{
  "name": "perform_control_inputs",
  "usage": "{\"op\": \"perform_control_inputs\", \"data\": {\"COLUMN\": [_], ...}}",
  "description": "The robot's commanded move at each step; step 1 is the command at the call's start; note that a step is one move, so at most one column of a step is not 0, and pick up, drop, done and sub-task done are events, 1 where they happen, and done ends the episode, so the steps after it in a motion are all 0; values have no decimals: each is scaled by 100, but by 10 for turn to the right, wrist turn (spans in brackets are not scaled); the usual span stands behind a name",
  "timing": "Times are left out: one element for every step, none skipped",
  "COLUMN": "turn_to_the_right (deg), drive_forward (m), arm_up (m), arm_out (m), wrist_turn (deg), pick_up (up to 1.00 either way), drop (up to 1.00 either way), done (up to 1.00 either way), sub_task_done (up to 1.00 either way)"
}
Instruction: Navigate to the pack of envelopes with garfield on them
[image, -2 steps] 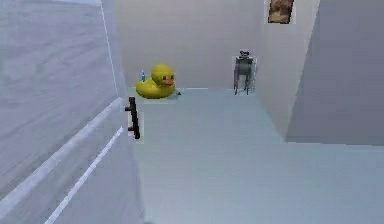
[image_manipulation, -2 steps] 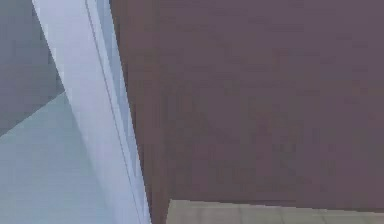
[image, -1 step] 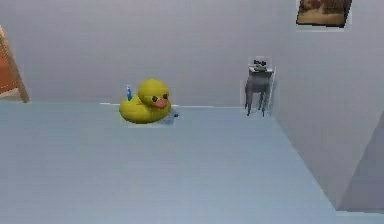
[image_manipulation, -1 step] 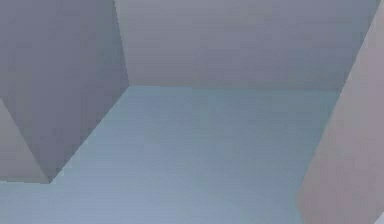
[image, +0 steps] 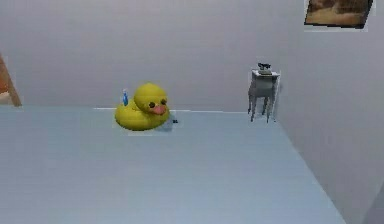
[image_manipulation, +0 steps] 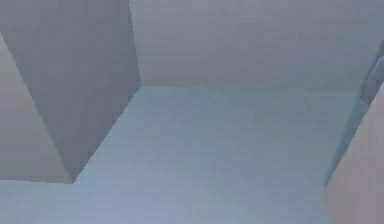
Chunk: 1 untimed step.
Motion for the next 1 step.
{"op": "perform_control_inputs", "data": {"turn_to_the_right": [-360], "drive_forward": [0], "arm_up": [0], "arm_out": [0], "wrist_turn": [0], "pick_up": [0], "drop": [0], "done": [0], "sub_task_done": [0]}}
